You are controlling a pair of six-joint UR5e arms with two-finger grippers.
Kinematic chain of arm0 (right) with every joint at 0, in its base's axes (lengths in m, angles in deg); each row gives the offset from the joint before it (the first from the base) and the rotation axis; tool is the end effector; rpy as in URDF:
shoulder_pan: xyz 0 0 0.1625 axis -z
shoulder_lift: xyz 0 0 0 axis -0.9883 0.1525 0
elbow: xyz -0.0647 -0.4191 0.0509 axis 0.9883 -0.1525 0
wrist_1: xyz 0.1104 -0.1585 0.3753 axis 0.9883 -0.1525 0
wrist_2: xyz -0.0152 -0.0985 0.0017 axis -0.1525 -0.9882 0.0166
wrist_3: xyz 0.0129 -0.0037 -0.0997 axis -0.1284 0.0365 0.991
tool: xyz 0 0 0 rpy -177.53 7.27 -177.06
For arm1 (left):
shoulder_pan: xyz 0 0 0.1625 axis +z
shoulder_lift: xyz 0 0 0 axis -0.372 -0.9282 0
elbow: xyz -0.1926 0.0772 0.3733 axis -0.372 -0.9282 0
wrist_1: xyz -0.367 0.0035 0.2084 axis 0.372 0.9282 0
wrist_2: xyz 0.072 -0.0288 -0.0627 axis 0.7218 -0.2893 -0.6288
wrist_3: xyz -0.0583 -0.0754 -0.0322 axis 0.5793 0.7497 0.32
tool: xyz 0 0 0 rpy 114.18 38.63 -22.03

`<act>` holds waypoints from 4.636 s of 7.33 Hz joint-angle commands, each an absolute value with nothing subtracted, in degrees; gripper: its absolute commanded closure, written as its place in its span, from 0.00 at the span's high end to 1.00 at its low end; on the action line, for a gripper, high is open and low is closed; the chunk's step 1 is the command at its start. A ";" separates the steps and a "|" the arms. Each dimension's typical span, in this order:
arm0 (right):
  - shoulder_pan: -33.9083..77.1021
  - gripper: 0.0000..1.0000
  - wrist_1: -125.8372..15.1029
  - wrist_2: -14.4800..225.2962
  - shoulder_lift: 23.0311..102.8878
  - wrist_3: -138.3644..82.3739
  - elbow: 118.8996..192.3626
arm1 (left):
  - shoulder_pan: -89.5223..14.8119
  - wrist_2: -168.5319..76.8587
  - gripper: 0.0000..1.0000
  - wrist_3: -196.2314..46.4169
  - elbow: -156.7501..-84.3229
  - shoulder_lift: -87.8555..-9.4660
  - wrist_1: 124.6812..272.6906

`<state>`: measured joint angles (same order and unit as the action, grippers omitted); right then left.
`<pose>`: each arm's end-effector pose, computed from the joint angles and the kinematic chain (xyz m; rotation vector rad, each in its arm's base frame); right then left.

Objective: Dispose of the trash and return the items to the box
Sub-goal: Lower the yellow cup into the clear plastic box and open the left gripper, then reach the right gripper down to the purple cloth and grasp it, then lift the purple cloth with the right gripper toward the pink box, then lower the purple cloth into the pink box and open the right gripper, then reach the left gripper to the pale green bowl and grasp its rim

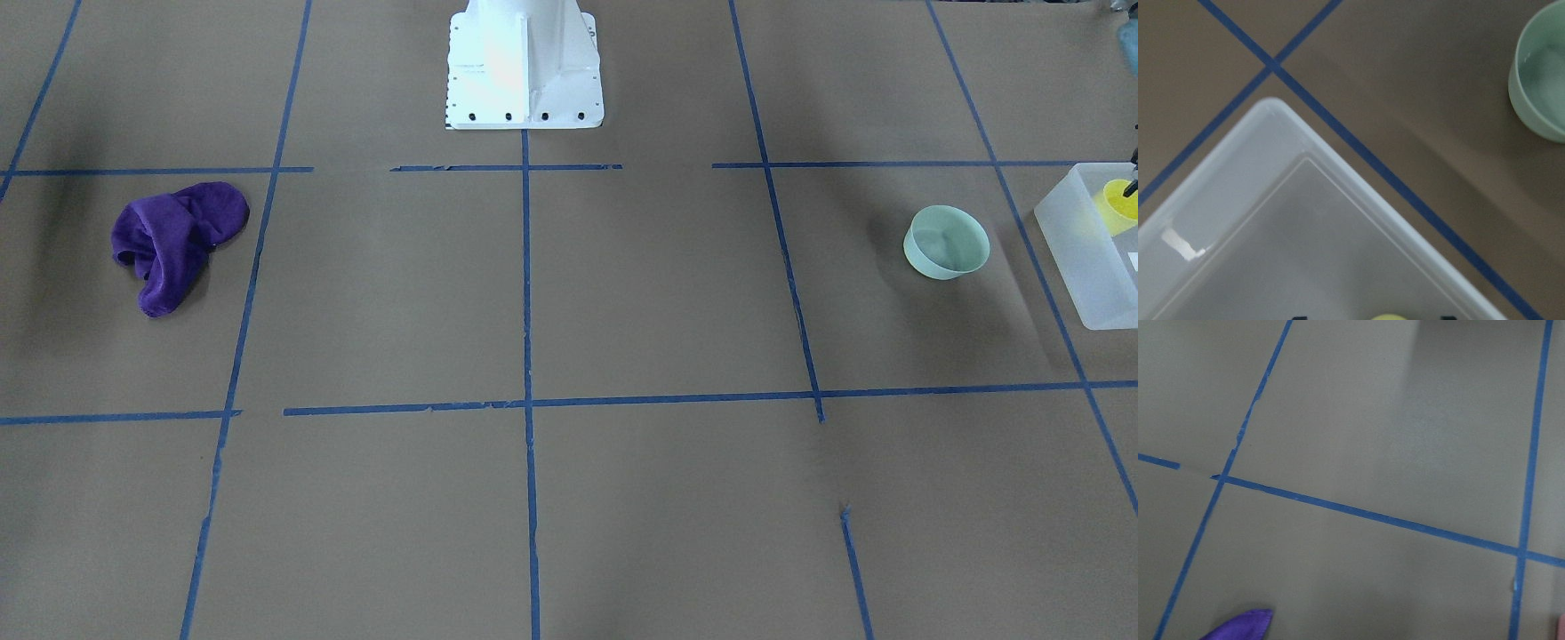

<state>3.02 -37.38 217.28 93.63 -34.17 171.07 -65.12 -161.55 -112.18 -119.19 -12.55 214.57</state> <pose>-0.0293 -0.4448 0.5201 0.3938 -0.9075 -0.0930 -0.0391 -0.3837 0.7076 0.5550 0.7397 0.5965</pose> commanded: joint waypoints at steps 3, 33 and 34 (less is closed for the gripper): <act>26.85 1.00 -36.46 204.33 95.54 -48.58 179.09 | -66.83 -161.41 1.00 -109.41 -127.83 -18.15 202.56; -3.85 1.00 -62.91 218.27 91.68 -12.20 177.33 | -29.34 -133.74 0.97 -44.74 -119.14 -12.81 243.58; -3.85 1.00 -62.91 218.18 91.68 -12.02 177.33 | -28.53 -133.64 0.90 -45.25 -116.87 -12.72 245.77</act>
